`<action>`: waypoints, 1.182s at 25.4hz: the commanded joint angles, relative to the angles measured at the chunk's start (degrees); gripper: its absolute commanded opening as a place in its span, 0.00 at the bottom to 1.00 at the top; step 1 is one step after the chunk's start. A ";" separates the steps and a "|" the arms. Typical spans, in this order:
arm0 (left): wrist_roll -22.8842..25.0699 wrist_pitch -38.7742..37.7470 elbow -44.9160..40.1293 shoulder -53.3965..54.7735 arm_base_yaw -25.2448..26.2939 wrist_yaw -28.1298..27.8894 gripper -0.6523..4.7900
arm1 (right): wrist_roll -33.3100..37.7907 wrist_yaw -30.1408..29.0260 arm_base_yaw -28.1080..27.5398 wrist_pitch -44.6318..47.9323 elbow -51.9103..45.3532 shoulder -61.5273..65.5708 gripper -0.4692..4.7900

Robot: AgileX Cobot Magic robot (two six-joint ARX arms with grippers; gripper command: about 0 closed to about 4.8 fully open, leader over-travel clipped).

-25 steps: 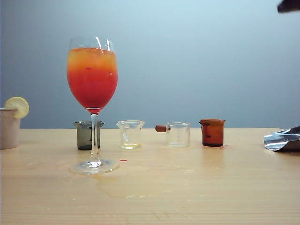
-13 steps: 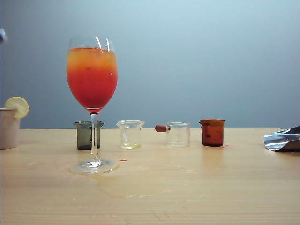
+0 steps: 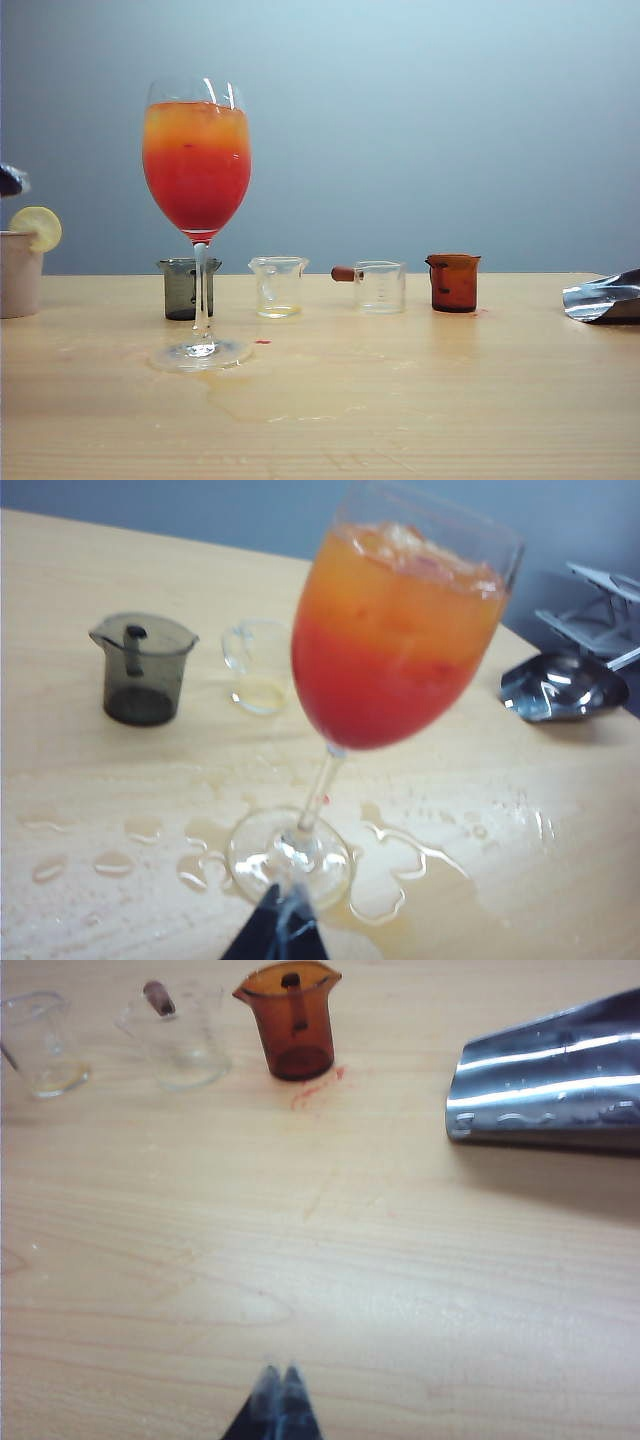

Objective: Pick up the fourth measuring cup from the left, pour the grenadine inside into the goblet, and finally put the measuring cup back in its original place.

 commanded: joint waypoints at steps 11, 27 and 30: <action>-1.22 -0.81 0.22 0.04 6.71 4.83 0.11 | -0.28 0.24 -0.02 2.71 -0.98 -0.31 0.10; -1.20 -1.03 0.22 0.04 40.61 7.93 0.11 | -0.28 -1.05 -15.54 3.98 -0.98 -6.25 0.10; -1.20 -1.05 0.22 0.04 40.61 7.93 0.11 | -0.28 -1.07 -16.02 3.98 -0.98 -6.27 0.10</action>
